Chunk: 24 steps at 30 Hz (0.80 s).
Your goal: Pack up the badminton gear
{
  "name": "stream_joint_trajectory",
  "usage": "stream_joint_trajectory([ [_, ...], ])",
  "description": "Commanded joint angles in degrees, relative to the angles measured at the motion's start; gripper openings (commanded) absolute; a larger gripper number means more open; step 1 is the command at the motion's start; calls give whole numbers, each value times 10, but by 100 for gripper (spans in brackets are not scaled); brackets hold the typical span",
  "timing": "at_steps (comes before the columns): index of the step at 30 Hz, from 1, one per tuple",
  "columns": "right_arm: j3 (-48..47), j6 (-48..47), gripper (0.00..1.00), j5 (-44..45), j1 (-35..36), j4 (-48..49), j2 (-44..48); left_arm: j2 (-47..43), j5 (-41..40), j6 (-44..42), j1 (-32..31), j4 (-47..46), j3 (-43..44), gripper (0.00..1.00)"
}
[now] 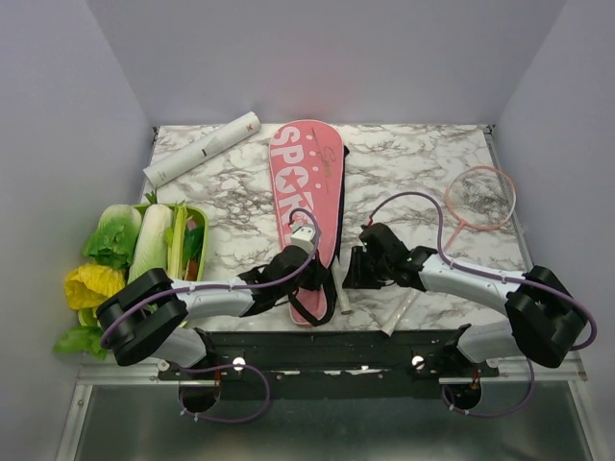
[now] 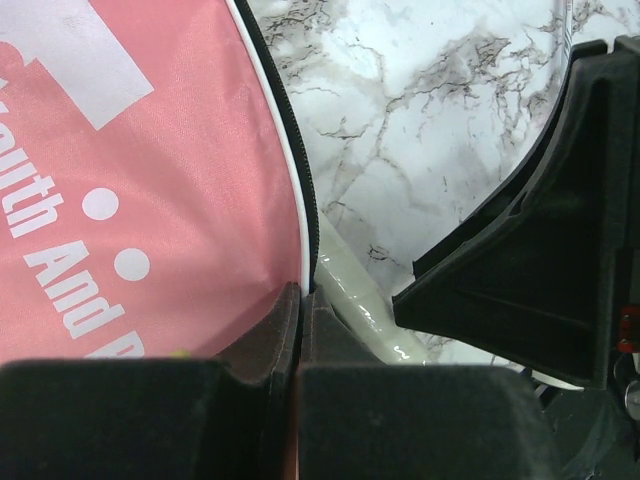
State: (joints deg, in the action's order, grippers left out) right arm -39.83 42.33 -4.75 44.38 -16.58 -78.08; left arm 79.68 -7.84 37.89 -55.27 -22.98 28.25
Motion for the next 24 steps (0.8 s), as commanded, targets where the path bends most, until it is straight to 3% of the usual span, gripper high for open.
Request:
stream_joint_trajectory([
  [1, 28, 13, 42, -6, 4, 52, 8, 0, 22, -5, -5, 0, 18, 0],
  [24, 185, 125, 41, -102, 4, 356, 6, 7, 28, 5, -5, -22, -1, 0],
])
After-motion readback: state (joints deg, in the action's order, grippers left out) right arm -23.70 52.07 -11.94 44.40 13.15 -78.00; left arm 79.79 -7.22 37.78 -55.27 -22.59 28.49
